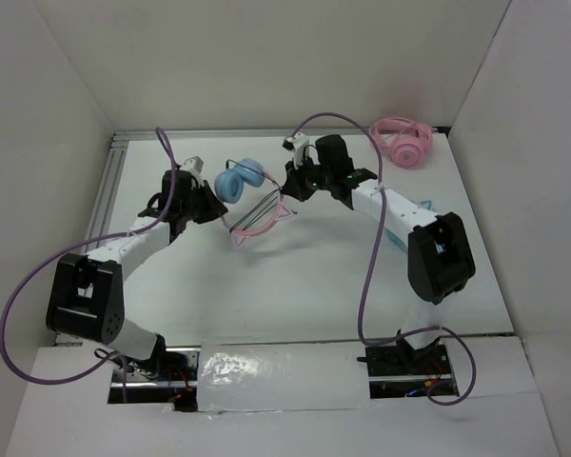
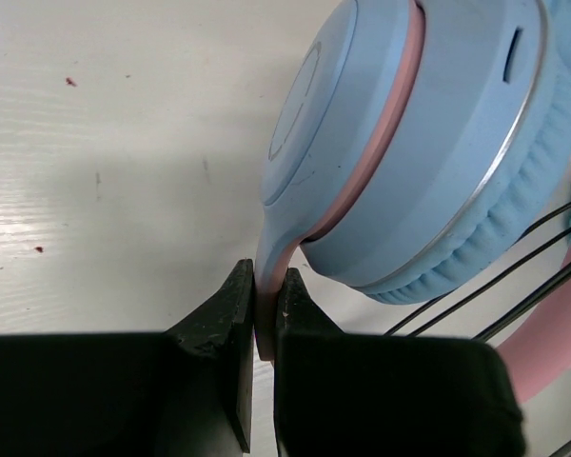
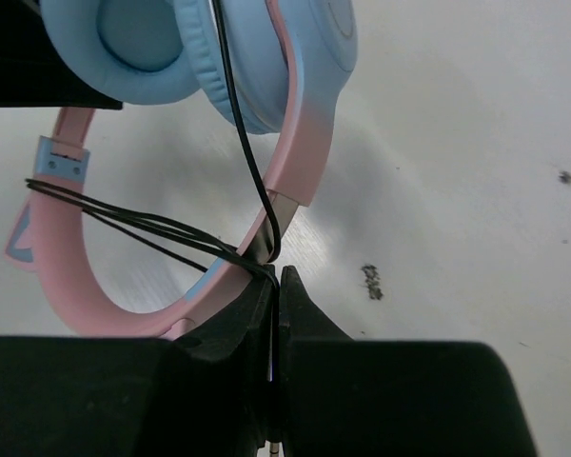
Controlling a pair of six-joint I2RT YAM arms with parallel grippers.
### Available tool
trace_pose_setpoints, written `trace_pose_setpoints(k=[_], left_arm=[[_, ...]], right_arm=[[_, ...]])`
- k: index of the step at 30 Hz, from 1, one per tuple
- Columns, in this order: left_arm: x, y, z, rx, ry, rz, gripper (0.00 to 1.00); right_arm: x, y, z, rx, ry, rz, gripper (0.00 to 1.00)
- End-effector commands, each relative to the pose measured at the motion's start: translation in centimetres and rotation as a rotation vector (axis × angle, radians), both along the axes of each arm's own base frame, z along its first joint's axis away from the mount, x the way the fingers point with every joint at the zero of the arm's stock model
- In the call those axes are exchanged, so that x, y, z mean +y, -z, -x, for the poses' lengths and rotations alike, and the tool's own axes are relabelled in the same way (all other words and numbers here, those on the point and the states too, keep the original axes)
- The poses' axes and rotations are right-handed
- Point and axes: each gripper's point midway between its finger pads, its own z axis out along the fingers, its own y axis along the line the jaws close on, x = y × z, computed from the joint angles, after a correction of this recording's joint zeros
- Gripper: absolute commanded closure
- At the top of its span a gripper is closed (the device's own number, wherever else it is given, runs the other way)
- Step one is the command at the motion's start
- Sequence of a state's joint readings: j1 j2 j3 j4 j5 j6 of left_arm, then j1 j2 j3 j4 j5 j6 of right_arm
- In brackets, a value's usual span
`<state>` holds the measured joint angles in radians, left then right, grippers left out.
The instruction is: Wrap the headphones
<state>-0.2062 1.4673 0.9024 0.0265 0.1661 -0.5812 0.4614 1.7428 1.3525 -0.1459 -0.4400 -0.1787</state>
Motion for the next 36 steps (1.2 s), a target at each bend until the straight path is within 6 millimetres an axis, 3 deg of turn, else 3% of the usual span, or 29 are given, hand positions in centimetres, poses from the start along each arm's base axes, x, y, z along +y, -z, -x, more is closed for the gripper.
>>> trace_pose_setpoints(k=[1, 3, 7, 9, 11, 12, 17, 22, 23, 26, 36], left_arm=[[2.0, 3.8, 2.5, 0.114, 0.1, -0.082, 1.0], [3.0, 4.8, 2.7, 0.149, 0.067, -0.097, 1.0], [4.5, 6.5, 3.7, 0.217, 0.025, -0.126, 1.0], [5.2, 7.5, 4.8, 0.3, -0.015, -0.131, 1.0], [5.5, 8.2, 5.6, 0.338, -0.033, -0.131, 1.0], [5.5, 8.2, 5.7, 0.337, -0.031, -0.127, 1.0], [6.4, 9.4, 6.7, 0.389, -0.072, -0.144, 1.0], [6.3, 10.0, 7.1, 0.385, -0.055, -0.129, 1.0], [6.7, 10.2, 7.2, 0.393, -0.069, -0.14, 1.0], [7.6, 10.8, 7.7, 0.435, -0.111, -0.177, 1.0], [8.3, 11.1, 8.2, 0.505, -0.162, -0.203, 1.0]], right_arm=[[-1.5, -5.0, -6.0, -0.152, 0.14, -0.083, 0.94], [-0.1, -4.3, -5.9, -0.106, 0.145, -0.097, 0.94], [3.9, -0.1, -5.0, 0.023, 0.109, -0.047, 0.93], [4.6, 1.8, -5.3, 0.069, 0.132, -0.037, 0.93], [5.6, 2.0, -5.2, 0.12, 0.119, -0.072, 0.93], [5.9, 2.8, -5.4, 0.147, 0.117, -0.074, 0.93], [7.1, 3.1, -5.7, 0.222, 0.087, -0.068, 0.91], [8.2, 5.7, -5.0, 0.259, 0.003, -0.047, 0.87], [8.4, 6.8, -4.9, 0.283, 0.0, -0.036, 0.87], [9.2, 7.8, -4.2, 0.324, -0.035, -0.03, 0.85], [9.8, 9.2, -4.0, 0.367, -0.022, 0.051, 0.76]])
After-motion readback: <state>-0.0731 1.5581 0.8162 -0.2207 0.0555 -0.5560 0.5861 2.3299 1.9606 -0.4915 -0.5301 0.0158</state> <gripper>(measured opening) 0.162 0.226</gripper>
